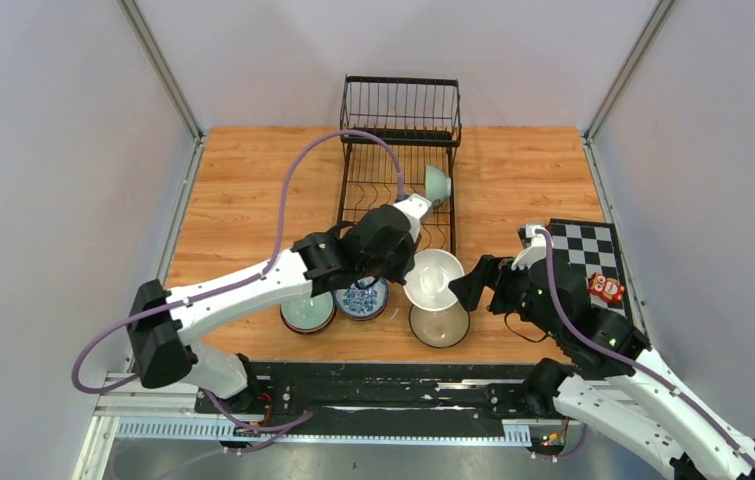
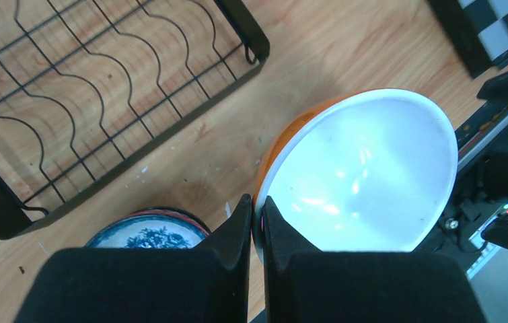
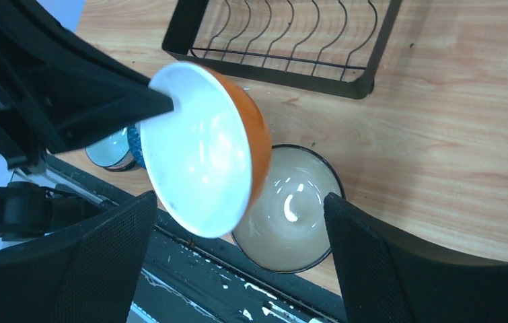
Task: Load the bowls into the dish rack
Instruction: Pick up the bowl from the center of the board.
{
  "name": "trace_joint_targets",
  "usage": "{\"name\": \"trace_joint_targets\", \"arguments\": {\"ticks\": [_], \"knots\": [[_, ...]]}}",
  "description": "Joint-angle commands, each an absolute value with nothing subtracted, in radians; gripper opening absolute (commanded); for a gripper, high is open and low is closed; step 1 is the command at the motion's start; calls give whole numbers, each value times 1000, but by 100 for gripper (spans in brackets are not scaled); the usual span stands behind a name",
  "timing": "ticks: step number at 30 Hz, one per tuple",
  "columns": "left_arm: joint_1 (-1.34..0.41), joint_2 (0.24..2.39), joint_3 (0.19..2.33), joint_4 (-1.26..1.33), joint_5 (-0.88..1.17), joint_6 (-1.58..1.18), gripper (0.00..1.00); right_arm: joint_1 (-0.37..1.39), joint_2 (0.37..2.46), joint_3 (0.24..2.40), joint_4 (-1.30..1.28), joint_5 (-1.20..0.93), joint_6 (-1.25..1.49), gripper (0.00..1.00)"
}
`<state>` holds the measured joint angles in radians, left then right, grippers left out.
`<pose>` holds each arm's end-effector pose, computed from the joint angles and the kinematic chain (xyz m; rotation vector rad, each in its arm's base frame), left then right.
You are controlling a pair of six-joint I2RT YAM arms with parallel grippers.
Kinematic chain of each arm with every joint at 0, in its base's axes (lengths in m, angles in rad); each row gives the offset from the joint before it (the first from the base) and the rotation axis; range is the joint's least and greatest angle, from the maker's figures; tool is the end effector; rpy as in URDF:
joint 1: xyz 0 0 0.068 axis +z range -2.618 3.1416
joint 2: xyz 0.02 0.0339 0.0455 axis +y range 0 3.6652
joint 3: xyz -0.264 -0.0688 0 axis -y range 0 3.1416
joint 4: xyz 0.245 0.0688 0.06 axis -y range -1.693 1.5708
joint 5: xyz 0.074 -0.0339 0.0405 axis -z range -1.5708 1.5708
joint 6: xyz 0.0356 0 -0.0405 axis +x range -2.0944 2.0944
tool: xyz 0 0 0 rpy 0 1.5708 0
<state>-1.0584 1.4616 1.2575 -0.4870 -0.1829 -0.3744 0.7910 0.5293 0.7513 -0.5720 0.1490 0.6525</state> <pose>0.1661 -0.2821 0.3155 0.6800 2.2071 -0.5534 0.0885 0.0820 0.3218 -0.0343 2.0055 0.8135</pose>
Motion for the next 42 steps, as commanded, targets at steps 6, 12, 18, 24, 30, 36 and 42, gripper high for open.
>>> {"name": "trace_joint_targets", "arguments": {"ticks": [6,12,18,24,30,36,42], "knots": [[-917,1298,1151,-319,3,-430,0,778,522,820,-530,63,608,99],[-826,1215,1054,-202,138,-498,0,778,550,824,-436,-39,637,99],[-750,1141,945,-54,253,-598,0,779,570,796,-315,-75,699,99],[-692,1085,840,110,329,-710,0,779,633,803,-227,-93,747,99],[-637,1050,746,295,385,-839,0,779,695,807,-128,-121,797,99],[-597,1043,683,427,433,-938,0,781,733,820,-81,-119,806,98],[-591,1054,653,494,460,-993,0,779,752,831,-44,-112,788,97]]}}
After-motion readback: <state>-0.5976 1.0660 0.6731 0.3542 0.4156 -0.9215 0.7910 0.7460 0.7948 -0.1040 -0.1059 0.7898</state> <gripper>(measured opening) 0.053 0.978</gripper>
